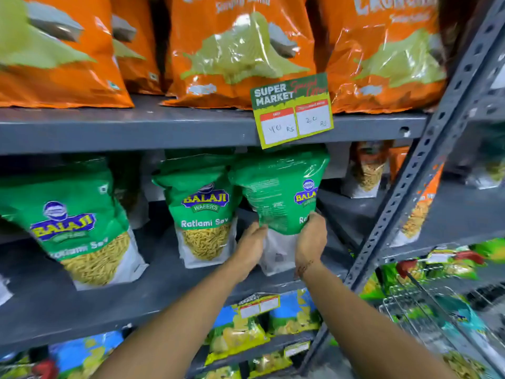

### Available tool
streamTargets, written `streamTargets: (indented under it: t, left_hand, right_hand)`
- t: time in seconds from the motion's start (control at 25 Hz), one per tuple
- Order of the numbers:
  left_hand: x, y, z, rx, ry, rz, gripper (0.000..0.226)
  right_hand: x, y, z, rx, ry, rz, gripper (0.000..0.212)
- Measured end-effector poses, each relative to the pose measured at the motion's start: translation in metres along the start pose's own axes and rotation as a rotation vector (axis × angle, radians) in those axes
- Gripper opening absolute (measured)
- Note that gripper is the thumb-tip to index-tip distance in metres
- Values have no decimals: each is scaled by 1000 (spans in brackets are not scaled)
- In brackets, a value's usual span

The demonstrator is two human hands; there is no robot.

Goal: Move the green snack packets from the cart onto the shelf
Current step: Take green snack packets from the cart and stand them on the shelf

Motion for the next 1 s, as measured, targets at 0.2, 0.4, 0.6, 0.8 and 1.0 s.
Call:
streamTargets:
  t: [0.2, 0.4, 0.6, 0.8, 1.0]
  left_hand:
    - [16, 7, 50, -42, 270, -14, 34]
    - [-10, -14, 60, 28, 259, -130, 39]
    - [18, -17, 59, 50, 8, -90, 61]
    - [-15, -27, 81, -208, 53, -26, 49]
    - [-8, -38, 81, -58, 118, 133, 60]
  right_hand:
    - [-28, -16, 34, -101, -140, 17, 56]
    - [-26, -33, 16, -297, -463, 171, 58]
    - [-28, 2, 68, -93, -300, 521, 69]
    - [-36, 8, 47, -229, -355, 309, 60]
    - [-7, 0, 55, 134, -283, 520, 61]
Point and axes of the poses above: each hand's wrist, its own z-axis towards the middle knuckle, its own y-axis out of the back of the hand, x = y × z, the point moved 1 cm from there along z, towards the middle knuckle
